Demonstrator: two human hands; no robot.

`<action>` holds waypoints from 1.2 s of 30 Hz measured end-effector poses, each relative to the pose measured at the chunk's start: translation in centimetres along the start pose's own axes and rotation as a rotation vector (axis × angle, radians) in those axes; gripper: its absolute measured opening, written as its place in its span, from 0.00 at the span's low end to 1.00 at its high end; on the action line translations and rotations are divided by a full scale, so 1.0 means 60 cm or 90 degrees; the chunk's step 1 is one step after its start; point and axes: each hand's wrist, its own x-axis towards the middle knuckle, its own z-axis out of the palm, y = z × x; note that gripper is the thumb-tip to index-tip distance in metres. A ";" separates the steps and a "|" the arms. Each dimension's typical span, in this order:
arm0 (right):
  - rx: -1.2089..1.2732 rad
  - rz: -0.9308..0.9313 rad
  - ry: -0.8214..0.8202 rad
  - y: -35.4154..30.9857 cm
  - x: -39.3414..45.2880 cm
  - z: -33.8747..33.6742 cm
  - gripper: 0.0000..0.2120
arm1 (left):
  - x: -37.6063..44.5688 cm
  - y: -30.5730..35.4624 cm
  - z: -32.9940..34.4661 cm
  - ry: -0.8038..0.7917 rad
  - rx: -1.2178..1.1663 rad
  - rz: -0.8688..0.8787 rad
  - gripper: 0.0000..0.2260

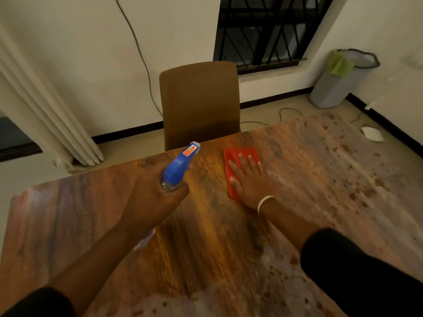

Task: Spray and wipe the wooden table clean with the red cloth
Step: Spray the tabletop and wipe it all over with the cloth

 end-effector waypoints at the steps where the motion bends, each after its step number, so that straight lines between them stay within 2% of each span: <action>1: -0.006 -0.040 0.004 0.004 -0.053 0.022 0.29 | 0.007 0.011 0.012 -0.019 -0.018 0.010 0.06; 3: -0.028 -0.075 0.003 0.037 -0.147 0.052 0.29 | 0.017 0.037 0.035 -0.032 -0.054 0.049 0.07; 5: -0.037 -0.067 -0.027 0.080 -0.178 0.055 0.29 | 0.023 0.056 0.055 -0.029 -0.081 0.105 0.08; 7: -0.034 -0.018 -0.039 0.097 -0.142 0.038 0.29 | 0.026 0.059 0.072 -0.038 -0.084 0.139 0.07; 10: 0.006 0.104 -0.017 0.081 -0.034 0.004 0.30 | 0.028 0.053 0.097 -0.022 -0.070 0.122 0.08; 12: 0.006 0.135 -0.009 0.063 0.013 -0.001 0.31 | 0.030 0.056 0.111 -0.022 -0.050 0.134 0.10; 15: -0.025 0.061 0.007 0.037 -0.010 0.013 0.29 | 0.040 0.074 0.131 -0.065 -0.046 0.152 0.12; 18: -0.045 -0.104 -0.013 0.048 -0.121 0.043 0.29 | 0.052 0.092 0.154 -0.106 -0.072 0.159 0.10; 19: -0.041 -0.121 -0.027 0.069 -0.160 0.047 0.28 | 0.055 0.093 0.165 -0.117 -0.072 0.160 0.10; 22: -0.063 -0.016 -0.036 0.163 -0.209 0.034 0.28 | 0.056 0.103 0.195 -0.113 -0.063 0.145 0.07; 26: -0.019 0.226 -0.029 0.218 -0.158 -0.008 0.29 | 0.031 0.120 0.241 -0.094 -0.040 0.182 0.13; 28: 0.001 0.203 -0.024 0.201 -0.152 -0.005 0.29 | 0.013 0.130 0.266 -0.090 -0.051 0.196 0.11; 32: -0.030 0.014 -0.053 0.204 -0.228 0.019 0.28 | -0.021 0.153 0.305 -0.104 -0.045 0.196 0.11; 34: -0.014 0.042 -0.055 0.241 -0.261 0.013 0.28 | -0.040 0.167 0.318 -0.080 -0.030 0.192 0.12; 36: 0.001 0.117 -0.050 0.268 -0.275 0.003 0.29 | -0.056 0.177 0.327 -0.081 -0.036 0.185 0.11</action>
